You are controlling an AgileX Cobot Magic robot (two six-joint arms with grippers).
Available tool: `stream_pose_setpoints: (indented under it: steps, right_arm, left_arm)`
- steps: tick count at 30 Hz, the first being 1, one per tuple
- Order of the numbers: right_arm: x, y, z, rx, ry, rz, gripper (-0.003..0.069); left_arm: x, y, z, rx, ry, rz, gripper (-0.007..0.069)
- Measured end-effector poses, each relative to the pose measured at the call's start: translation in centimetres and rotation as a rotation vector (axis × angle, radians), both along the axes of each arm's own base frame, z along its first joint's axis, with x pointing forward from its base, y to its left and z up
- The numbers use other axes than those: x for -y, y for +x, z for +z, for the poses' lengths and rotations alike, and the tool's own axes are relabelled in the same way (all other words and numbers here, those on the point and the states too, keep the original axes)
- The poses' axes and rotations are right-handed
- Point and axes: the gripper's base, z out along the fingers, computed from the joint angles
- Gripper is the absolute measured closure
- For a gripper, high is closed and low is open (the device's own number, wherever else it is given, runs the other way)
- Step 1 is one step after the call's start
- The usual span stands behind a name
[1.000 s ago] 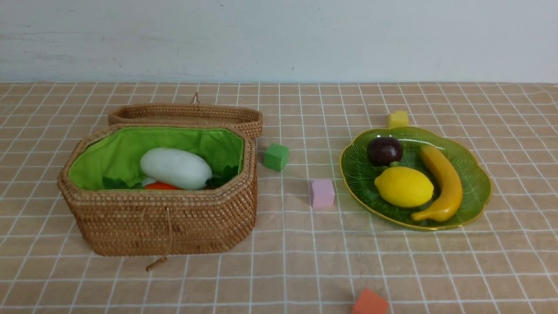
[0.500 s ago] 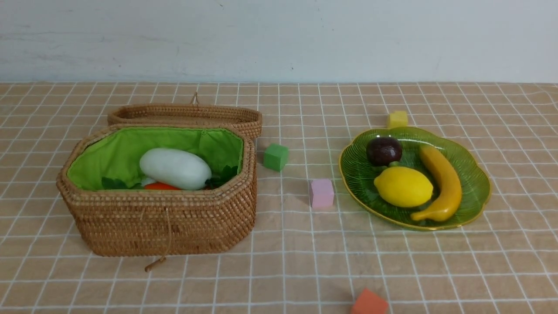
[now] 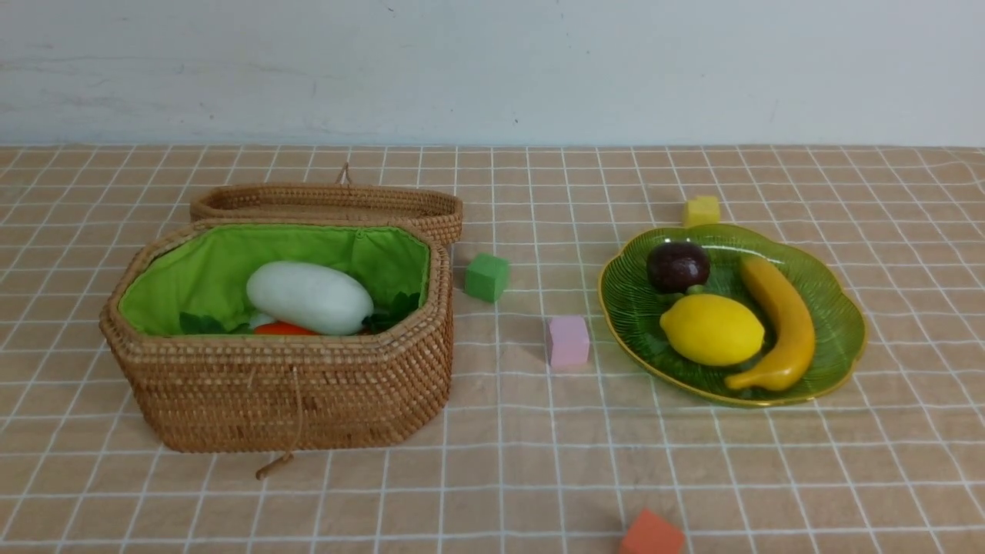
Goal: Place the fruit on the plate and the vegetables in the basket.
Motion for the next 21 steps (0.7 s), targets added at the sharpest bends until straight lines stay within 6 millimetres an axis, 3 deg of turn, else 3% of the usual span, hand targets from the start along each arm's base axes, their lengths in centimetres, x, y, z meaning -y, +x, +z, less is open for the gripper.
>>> stream_pose_setpoints:
  steps: [21]
  right_arm:
    - [0.00,0.00,0.00,0.000,0.000,0.000,0.0623]
  left_arm:
    - [0.00,0.00,0.00,0.000,0.000,0.000,0.0626]
